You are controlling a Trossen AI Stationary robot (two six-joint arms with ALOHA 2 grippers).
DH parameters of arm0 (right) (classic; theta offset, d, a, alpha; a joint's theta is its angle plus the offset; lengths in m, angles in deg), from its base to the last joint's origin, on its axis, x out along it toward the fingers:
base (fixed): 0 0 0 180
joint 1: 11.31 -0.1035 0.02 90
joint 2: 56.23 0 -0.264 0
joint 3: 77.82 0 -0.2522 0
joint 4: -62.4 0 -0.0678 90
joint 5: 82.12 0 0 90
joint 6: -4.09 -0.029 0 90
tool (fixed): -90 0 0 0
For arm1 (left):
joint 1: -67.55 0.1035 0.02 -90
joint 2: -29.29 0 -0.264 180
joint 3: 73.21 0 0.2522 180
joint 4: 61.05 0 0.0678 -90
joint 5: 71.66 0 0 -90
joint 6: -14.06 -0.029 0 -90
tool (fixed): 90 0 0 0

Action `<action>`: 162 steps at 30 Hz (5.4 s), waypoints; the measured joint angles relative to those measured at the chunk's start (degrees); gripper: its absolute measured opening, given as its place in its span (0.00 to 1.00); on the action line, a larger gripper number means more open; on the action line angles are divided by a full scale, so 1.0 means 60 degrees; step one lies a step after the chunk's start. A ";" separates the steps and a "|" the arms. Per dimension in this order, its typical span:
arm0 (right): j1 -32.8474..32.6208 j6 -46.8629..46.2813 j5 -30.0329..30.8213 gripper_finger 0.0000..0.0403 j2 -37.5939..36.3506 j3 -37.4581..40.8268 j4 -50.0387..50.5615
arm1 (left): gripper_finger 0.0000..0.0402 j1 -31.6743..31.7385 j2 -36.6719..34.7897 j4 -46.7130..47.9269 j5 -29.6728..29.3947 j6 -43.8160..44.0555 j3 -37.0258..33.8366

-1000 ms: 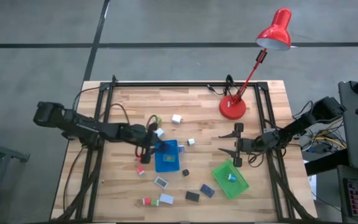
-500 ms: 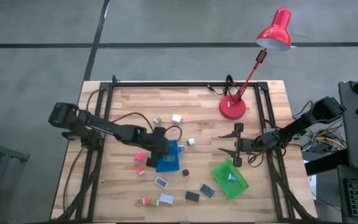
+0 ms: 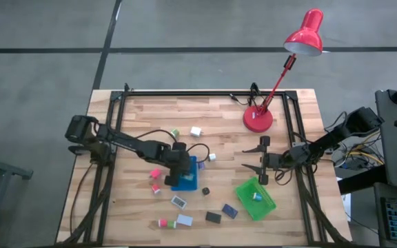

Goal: Pick & Place Office items
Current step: Put the top violet digital clock into the blue bin, then put the top white black charger adapter into the green bin

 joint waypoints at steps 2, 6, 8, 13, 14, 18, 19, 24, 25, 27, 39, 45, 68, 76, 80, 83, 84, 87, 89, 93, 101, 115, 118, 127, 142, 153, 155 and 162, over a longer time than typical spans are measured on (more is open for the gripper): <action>0.0000 -0.0008 0.0001 0.56 0.0000 0.0000 -0.0001 | 0.35 0.0000 0.0000 0.0017 0.0000 0.0000 0.0000; 0.0000 -0.0011 -0.0001 0.56 0.0000 0.0000 0.0005 | 0.35 0.0000 -0.0018 0.0046 0.0004 0.0000 -0.0007; 0.0000 -0.0012 -0.0001 0.56 0.0000 0.0000 0.0008 | 0.35 0.0000 -0.0018 0.0046 0.0004 0.0000 -0.0015; 0.0000 -0.0012 -0.0001 0.56 0.0000 0.0000 0.0008 | 0.35 0.0000 -0.0018 0.0046 -0.0066 0.0000 -0.0022; 0.0000 -0.0012 0.0001 0.56 0.0000 0.0000 0.0010 | 0.35 0.0000 -0.0018 0.0046 -0.0066 0.0013 -0.0022; 0.0000 -0.0012 0.0001 0.56 0.0000 0.0000 0.0012 | 0.35 0.0000 -0.0018 0.0050 -0.0073 0.0190 -0.0025; 0.0000 -0.0012 0.0001 0.56 0.0000 0.0000 0.0012 | 0.35 0.0000 -0.0018 0.0050 -0.0076 0.0219 -0.0027; 0.0000 -0.0012 0.0002 0.56 0.0000 0.0000 0.0016 | 0.40 0.0000 -0.0018 0.0050 -0.0149 0.0442 -0.0033; 0.0000 -0.0012 0.0002 0.56 0.0000 0.0000 0.0016 | 0.44 0.0000 -0.0018 0.0050 -0.0149 0.0465 -0.0033; 0.0000 -0.0012 0.0002 0.56 0.0000 0.0000 0.0016 | 0.52 0.0000 -0.0018 0.0060 -0.0168 0.0477 -0.0033; -0.0004 -0.0012 0.0002 0.56 0.0000 0.0000 0.0026 | 0.57 0.0007 -0.0018 0.0060 0.0127 0.0470 -0.0040; -0.0004 -0.0016 0.0002 0.56 0.0004 0.0000 0.0081 | 0.57 0.0004 -0.0314 0.0130 0.0008 0.0474 -0.0058; -0.0004 -0.0154 0.0006 0.56 0.0004 0.0000 0.0216 | 0.58 0.0191 -0.1111 -0.1719 -0.1166 -0.0300 -0.0295; -0.0004 -0.0154 0.0003 0.56 0.0004 0.0000 0.0209 | 0.58 0.0295 -0.1111 -0.1783 -0.1161 -0.0720 0.0249; -0.0004 -0.0158 0.0006 0.56 0.0004 0.0000 0.0209 | 0.58 0.0317 -0.1111 -0.1783 -0.1105 -0.0806 0.0518; -0.0004 -0.0158 0.0016 0.56 0.0004 0.0000 0.0206 | 0.58 0.0331 -0.1045 -0.1797 -0.1055 -0.0823 0.0734; -0.0004 -0.0158 0.0027 0.56 0.0004 0.0000 0.0209 | 0.58 0.0336 -0.0993 -0.1808 -0.1031 -0.0827 0.0802; 0.0000 -0.0160 0.0105 0.56 0.0004 0.0000 0.0201 | 0.58 0.0388 -0.0694 -0.1827 -0.0762 -0.0937 0.1012; 0.0000 -0.0198 0.0256 0.56 0.0004 0.0000 0.0226 | 0.58 0.0438 -0.0487 -0.1818 -0.0761 -0.1001 0.1118; 0.0000 -0.0198 0.0276 0.56 0.0004 0.0000 0.0249 | 0.58 0.0613 -0.0061 -0.1859 -0.0764 -0.1075 0.1356; 0.0000 -0.0198 0.0276 0.56 0.0004 0.0000 0.0268 | 0.58 0.0938 0.0903 -0.1828 -0.0303 -0.1041 0.2116; 0.0000 -0.0267 0.0272 0.56 0.0004 0.0000 0.0442 | 0.58 0.1268 0.2902 -0.0101 -0.0084 -0.0561 0.4004; 0.0000 -0.0355 0.0272 0.56 0.0004 0.0000 0.0492 | 0.58 0.1268 0.2976 -0.0071 -0.0087 -0.0561 0.4080; -0.0004 -0.0407 0.0268 0.56 0.0004 0.0000 0.0573 | 0.58 0.1287 0.2973 -0.0009 -0.0044 -0.0395 0.4035; -0.0004 -0.0405 0.0265 0.56 0.0004 0.0000 0.0511 | 0.58 0.1293 0.2973 -0.0140 0.0237 -0.0028 0.4029; -0.0004 -0.0402 0.0265 0.56 0.0004 0.0000 0.0504 | 0.58 0.1355 0.2971 -0.0089 0.0366 0.0228 0.4025; -0.0004 -0.0402 0.0265 0.56 0.0004 0.0000 0.0504 | 0.58 0.1366 0.3040 -0.0106 0.0529 0.0227 0.4025; -0.0004 -0.0402 0.0265 0.56 0.0004 0.0000 0.0489 | 0.58 0.1366 0.3401 -0.0101 0.0585 0.0240 0.4042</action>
